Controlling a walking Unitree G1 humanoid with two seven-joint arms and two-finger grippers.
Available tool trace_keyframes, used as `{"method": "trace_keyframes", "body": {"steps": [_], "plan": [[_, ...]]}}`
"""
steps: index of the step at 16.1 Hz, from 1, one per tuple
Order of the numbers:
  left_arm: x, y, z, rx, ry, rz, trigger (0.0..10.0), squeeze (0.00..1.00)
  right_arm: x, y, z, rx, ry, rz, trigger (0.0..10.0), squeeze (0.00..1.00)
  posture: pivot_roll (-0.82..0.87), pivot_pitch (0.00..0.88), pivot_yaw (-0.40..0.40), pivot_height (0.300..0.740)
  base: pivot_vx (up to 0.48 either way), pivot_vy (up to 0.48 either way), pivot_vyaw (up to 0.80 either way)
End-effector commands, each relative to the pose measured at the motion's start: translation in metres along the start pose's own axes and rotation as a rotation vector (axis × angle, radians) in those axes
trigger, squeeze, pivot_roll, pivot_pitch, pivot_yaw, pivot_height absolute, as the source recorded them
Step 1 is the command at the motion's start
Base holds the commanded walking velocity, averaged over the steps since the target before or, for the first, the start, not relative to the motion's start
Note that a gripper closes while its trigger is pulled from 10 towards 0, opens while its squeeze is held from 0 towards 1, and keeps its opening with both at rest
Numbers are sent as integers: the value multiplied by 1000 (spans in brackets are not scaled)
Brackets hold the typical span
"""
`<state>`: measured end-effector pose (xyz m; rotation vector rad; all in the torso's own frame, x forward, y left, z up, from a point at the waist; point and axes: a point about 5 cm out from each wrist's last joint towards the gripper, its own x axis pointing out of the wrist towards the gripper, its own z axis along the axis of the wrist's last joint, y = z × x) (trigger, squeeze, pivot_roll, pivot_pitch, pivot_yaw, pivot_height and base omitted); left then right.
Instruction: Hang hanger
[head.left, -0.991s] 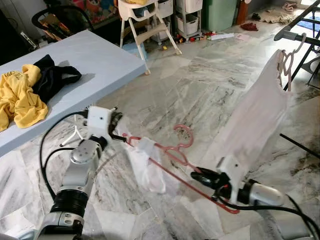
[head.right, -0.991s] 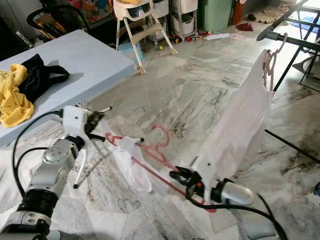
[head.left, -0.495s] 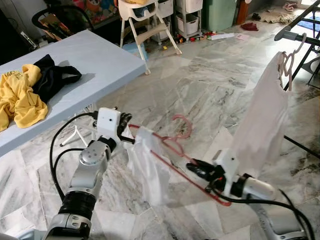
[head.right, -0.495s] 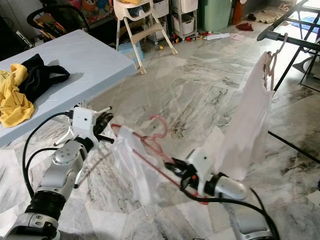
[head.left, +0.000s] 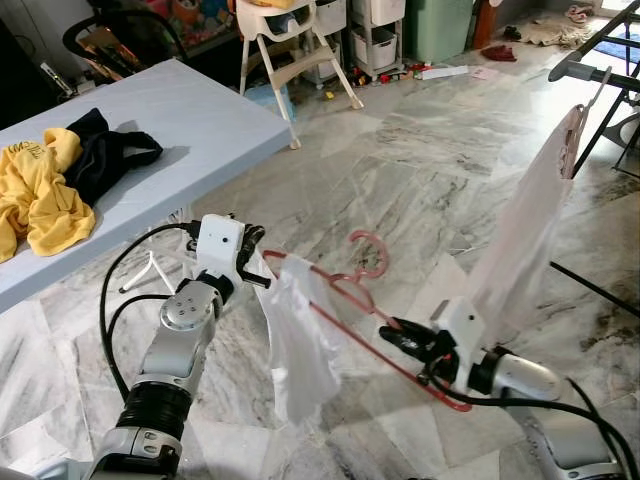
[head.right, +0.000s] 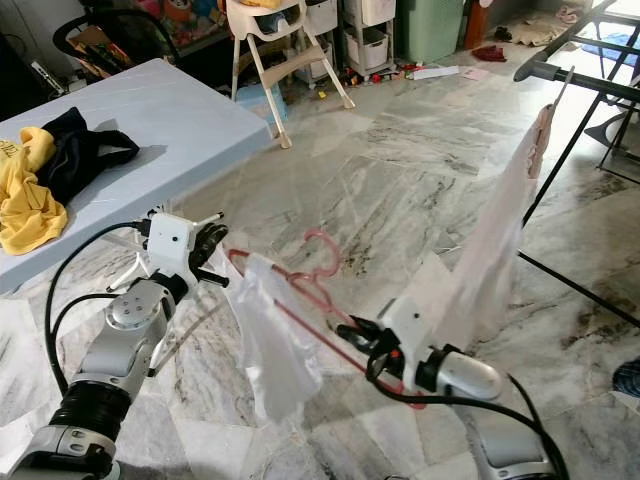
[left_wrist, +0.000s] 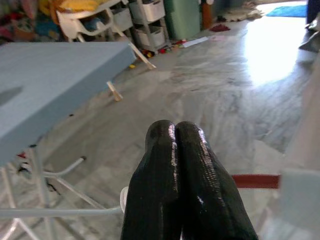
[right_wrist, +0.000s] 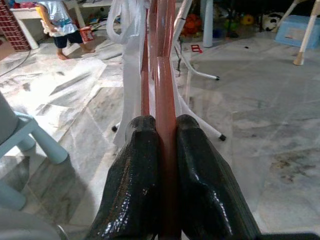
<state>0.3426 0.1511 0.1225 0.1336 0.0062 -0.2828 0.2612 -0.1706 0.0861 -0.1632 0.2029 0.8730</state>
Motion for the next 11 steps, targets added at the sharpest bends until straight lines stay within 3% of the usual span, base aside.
{"method": "trace_keyframes", "body": {"steps": [1,4,7,11], "plan": [[-3,12,0,44,2,42,0,0,-3,-1,3,-10,-13,9,10000,0,-149,82,139,740,0,0,0],[-5,23,-1,107,13,74,0,0,-11,-4,4,-8,0,27,10000,0,-150,85,140,740,0,0,0],[-5,29,-1,102,17,80,0,0,-13,-3,8,15,-5,72,10000,0,-149,87,145,740,0,0,0],[2,19,10,89,-27,-37,0,0,-12,6,8,33,0,136,10000,0,-150,90,154,740,0,0,0]]}}
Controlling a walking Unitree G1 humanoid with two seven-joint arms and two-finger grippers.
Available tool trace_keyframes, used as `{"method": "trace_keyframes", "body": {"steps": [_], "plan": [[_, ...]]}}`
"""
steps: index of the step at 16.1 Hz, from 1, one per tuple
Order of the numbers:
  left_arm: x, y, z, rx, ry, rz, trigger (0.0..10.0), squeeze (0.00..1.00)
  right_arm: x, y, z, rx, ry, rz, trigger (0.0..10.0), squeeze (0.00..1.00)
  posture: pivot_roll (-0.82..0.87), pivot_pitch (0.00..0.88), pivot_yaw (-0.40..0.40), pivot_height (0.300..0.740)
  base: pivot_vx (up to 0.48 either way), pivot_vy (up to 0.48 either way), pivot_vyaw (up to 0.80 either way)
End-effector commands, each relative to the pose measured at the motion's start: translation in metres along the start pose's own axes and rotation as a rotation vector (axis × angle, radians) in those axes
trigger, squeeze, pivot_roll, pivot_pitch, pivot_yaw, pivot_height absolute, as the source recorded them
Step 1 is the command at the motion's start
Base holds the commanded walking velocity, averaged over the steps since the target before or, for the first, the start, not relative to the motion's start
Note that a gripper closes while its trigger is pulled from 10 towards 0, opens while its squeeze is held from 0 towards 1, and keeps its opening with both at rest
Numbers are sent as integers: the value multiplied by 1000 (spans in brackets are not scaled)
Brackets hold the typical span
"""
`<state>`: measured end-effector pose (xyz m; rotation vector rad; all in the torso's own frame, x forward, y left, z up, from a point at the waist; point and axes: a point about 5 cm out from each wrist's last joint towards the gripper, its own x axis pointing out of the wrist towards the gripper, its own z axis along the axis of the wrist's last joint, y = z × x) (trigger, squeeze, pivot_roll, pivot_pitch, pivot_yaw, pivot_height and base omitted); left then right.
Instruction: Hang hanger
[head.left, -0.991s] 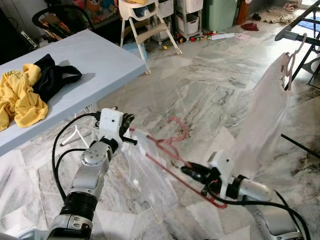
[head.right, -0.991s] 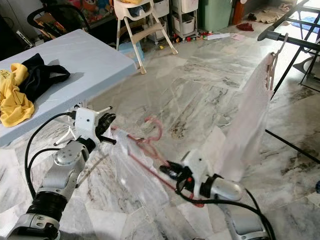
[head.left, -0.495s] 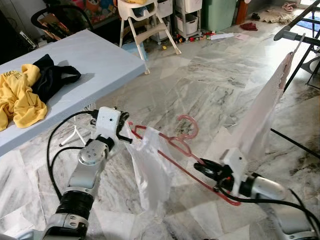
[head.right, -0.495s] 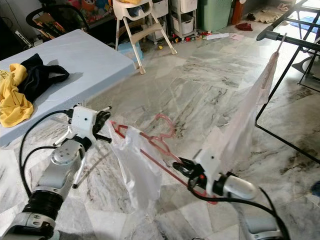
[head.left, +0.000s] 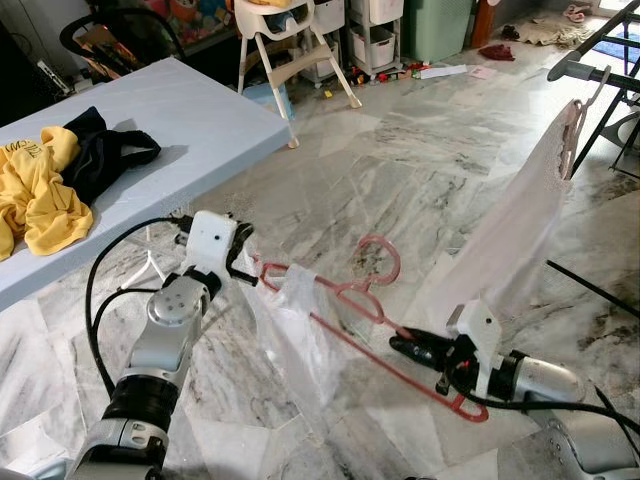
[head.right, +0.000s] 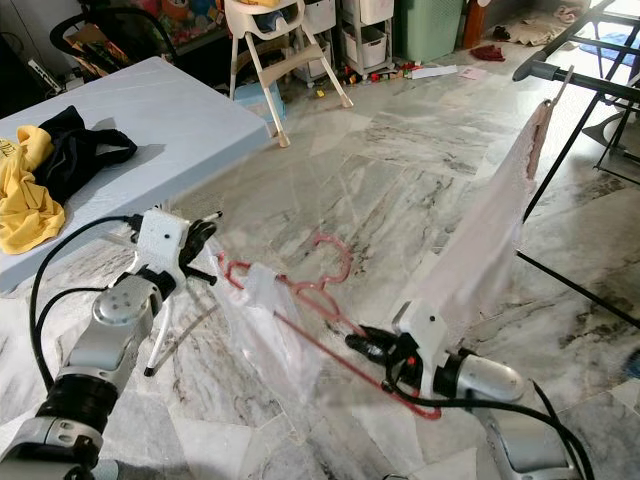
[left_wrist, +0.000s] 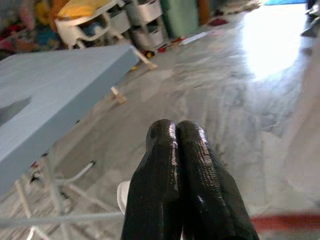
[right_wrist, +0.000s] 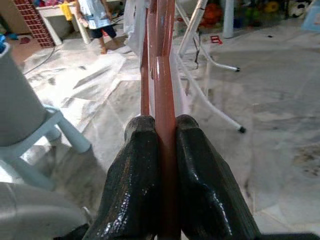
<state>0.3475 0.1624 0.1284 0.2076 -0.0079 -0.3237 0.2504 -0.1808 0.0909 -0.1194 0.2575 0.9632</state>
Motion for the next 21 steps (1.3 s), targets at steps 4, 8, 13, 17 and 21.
{"method": "trace_keyframes", "body": {"steps": [4,8,13,17,21], "plan": [[2,12,16,32,-49,-39,0,0,5,8,9,-14,-43,9,10000,0,-134,116,184,740,0,0,0],[2,12,18,66,-38,-52,0,0,20,6,10,-38,-91,-106,10000,0,-120,112,205,740,0,0,0],[4,-1,20,51,-60,-106,0,0,39,14,18,-16,-137,-81,10000,0,-116,107,202,740,0,0,0],[12,-21,25,55,-91,-158,0,0,63,23,27,2,-175,-29,10000,0,-117,109,193,740,0,0,0],[12,-28,24,115,-107,-175,0,0,64,31,25,15,-170,27,10000,0,-123,106,164,740,0,0,0]]}}
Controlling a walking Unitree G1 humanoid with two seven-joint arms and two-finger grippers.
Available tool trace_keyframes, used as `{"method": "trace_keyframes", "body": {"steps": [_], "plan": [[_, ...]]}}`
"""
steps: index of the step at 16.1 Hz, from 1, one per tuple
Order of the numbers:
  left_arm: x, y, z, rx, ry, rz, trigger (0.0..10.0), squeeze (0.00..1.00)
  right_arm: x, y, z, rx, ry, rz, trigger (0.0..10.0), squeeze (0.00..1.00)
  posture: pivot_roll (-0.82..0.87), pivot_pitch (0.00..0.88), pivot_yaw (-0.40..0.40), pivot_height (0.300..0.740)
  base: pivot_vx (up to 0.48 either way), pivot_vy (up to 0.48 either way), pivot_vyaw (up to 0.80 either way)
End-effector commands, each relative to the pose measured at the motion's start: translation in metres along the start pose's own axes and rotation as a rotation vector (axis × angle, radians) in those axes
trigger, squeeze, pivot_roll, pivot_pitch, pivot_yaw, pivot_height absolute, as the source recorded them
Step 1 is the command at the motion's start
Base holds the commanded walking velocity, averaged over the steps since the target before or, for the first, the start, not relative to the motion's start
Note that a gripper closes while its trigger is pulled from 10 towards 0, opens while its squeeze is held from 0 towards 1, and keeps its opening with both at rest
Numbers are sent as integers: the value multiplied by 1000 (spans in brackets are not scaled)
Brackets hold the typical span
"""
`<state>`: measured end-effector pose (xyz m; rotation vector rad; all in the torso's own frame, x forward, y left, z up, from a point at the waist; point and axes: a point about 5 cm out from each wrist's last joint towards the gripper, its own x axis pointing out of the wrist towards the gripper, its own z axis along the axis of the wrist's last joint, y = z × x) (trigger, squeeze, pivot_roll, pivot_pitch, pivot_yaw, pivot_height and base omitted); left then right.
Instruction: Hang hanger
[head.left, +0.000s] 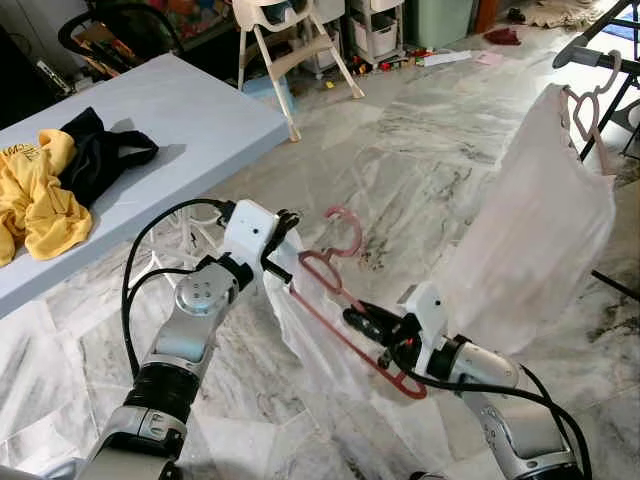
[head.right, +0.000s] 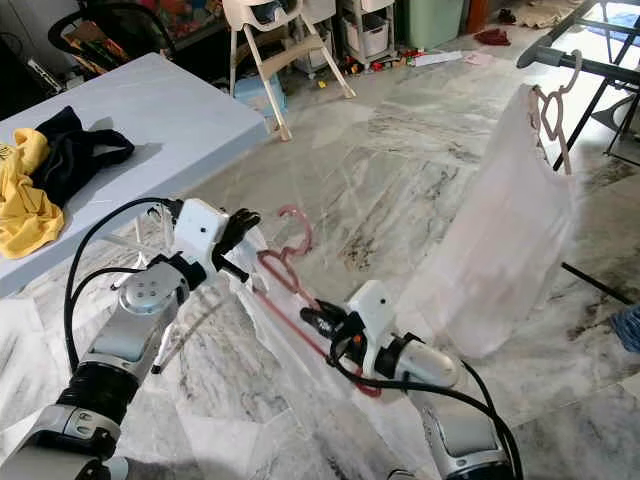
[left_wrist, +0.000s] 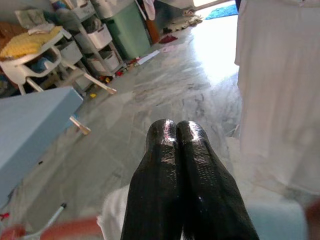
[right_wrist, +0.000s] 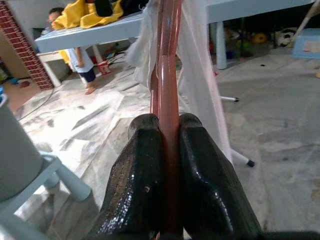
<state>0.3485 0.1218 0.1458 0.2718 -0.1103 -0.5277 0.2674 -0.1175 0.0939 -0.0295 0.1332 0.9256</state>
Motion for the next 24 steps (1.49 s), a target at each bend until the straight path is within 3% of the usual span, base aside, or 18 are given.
{"method": "trace_keyframes", "body": {"steps": [1,4,5,8,11,13,14,15,16,17,18,24], "plan": [[-3,10,0,8,2,31,0,0,3,5,3,-13,-17,38,10000,0,-127,107,157,740,0,0,0],[-3,0,-2,-10,-5,1,0,0,4,-5,9,-29,-48,-47,10000,0,-134,105,150,740,0,0,0],[-3,-16,-3,-33,-12,-43,0,0,9,-8,16,-44,-85,-98,10000,0,-136,106,150,740,0,0,0],[-1,-43,0,-65,-39,-123,0,0,13,-8,23,-48,-125,-135,10000,0,-137,105,151,740,0,0,0],[1,-56,4,-72,-58,-170,0,0,16,-7,25,-54,-146,-166,10000,0,-137,105,157,740,0,0,0],[1,-57,5,-63,-56,-168,0,0,15,-20,29,-73,-161,-261,10000,0,-137,104,160,740,0,0,0],[-1,-52,0,-21,-34,-139,3333,0,13,-26,31,-89,-164,-289,10000,0,-138,102,161,740,0,0,0],[-3,-44,-6,-13,-7,-95,7569,0,11,-28,34,-97,-168,-301,10000,0,-138,100,163,740,0,0,0],[-5,-35,-11,-25,20,-44,10000,0,10,-31,37,-102,-176,-314,10000,0,-138,99,163,740,0,0,0],[-7,-26,-15,-57,40,14,10000,0,10,-33,39,-109,-183,-325,10000,0,-138,97,164,740,0,0,0],[-8,-19,-17,-92,45,58,10000,1000,10,-35,40,-113,-187,-329,10000,0,-138,95,165,740,0,0,0],[-2,-10,-13,-85,39,90,10000,1000,10,-32,39,-115,-187,-306,10000,0,-143,86,165,740,0,0,0]]}}
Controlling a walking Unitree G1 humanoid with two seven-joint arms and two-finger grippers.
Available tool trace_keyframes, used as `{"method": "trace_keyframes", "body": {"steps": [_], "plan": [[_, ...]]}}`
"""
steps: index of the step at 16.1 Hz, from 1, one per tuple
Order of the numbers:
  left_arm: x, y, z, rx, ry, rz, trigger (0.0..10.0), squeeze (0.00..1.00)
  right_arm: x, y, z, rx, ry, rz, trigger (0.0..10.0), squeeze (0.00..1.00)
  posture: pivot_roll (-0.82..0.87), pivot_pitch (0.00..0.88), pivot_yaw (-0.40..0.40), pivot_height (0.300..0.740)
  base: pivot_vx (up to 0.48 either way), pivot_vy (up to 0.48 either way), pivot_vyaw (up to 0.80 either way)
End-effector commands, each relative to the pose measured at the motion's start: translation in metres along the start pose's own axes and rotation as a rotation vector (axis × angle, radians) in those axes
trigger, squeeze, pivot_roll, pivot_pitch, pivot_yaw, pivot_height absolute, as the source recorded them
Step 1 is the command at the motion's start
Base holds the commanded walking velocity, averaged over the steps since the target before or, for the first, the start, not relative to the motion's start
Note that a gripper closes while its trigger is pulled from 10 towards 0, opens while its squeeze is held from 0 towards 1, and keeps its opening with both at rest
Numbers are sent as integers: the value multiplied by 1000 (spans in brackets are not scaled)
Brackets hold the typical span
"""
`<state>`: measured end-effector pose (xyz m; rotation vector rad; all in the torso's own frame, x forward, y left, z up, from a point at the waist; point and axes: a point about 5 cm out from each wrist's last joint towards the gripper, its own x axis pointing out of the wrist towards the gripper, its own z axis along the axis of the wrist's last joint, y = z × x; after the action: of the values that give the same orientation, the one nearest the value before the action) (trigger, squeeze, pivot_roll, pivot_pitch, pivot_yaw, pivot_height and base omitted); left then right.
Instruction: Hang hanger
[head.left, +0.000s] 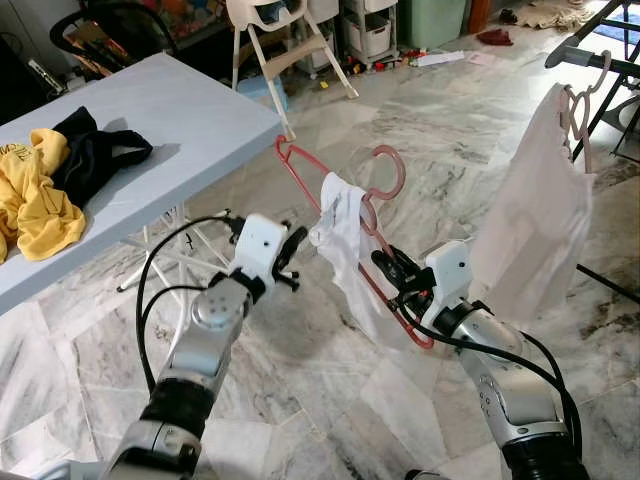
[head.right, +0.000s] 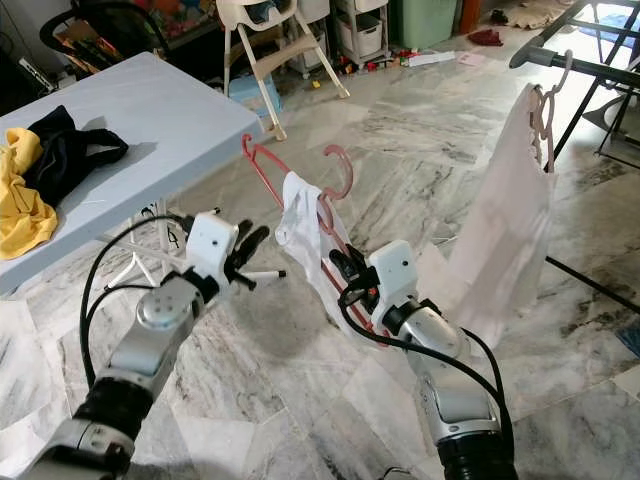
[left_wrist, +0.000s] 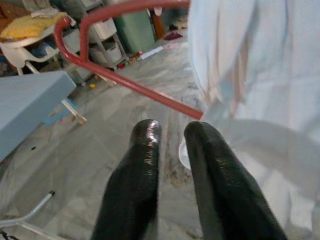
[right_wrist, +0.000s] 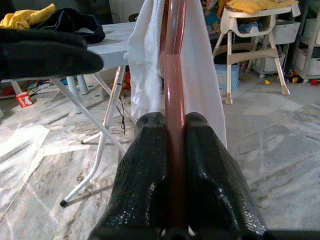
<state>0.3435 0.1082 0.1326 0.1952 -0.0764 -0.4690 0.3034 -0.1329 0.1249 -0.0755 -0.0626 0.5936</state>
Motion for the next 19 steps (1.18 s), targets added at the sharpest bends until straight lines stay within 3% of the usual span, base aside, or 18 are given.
{"method": "trace_keyframes", "body": {"steps": [1,5,8,14,19], "plan": [[-3,10,-4,-2,15,38,10000,1000,4,5,6,-3,-36,30,10000,0,-147,84,165,740,0,0,0],[-4,26,-3,-2,15,110,10000,1000,0,6,5,-1,-17,83,10000,0,-145,74,160,740,0,0,0],[-11,39,-9,-86,12,191,10000,1000,-6,2,7,-15,-27,69,10000,0,-149,67,158,740,0,0,0],[-23,32,-30,-118,63,184,10000,1000,-12,3,14,-27,-43,64,10000,0,-157,69,156,740,0,0,0],[-25,31,-39,-148,98,201,10000,1000,-16,5,56,-70,-108,226,10000,0,-173,70,157,740,0,0,0]]}}
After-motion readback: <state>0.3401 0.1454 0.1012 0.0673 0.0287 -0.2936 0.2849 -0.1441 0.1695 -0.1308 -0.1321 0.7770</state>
